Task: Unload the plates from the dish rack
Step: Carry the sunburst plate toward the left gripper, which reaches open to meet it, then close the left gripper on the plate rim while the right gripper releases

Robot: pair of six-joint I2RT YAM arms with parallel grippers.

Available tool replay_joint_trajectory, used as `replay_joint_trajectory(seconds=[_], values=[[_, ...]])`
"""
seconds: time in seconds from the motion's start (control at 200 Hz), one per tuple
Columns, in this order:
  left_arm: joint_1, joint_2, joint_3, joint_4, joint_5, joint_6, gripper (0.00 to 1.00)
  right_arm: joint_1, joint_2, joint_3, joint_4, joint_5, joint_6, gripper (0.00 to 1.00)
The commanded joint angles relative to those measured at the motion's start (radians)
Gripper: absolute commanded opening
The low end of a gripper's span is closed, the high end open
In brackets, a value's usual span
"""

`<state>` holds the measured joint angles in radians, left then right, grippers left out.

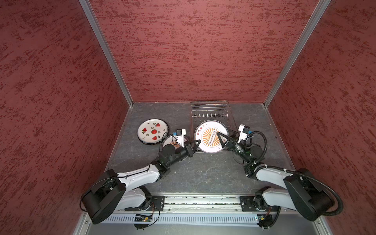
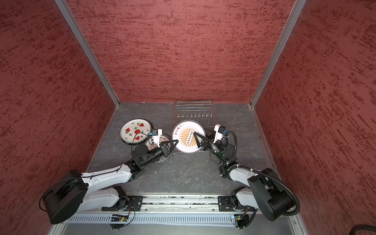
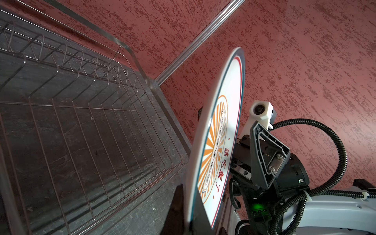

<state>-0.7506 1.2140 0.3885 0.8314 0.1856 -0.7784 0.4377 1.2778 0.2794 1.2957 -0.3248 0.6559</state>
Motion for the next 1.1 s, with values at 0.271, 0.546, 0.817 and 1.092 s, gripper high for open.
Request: replay_joint_trajectory(seconds=[0.271, 0.546, 0.817, 1.092], values=[[0.008, 0.004, -0.011, 0.084, -0.013, -0.019, 0.0, 0.007, 0.006, 0.009, 0.028, -0.052, 0.016, 0.99], [0.013, -0.027, -0.055, 0.094, -0.119, -0.039, 0.0, 0.007, 0.003, -0.012, 0.085, -0.108, 0.016, 0.99], [0.034, -0.067, -0.119, 0.147, -0.169, -0.072, 0.0, 0.007, 0.015, -0.008, 0.083, -0.108, 0.008, 0.98], [0.051, -0.149, -0.16, 0.113, -0.209, -0.078, 0.0, 0.018, 0.053, 0.017, 0.078, -0.13, -0.011, 0.98]])
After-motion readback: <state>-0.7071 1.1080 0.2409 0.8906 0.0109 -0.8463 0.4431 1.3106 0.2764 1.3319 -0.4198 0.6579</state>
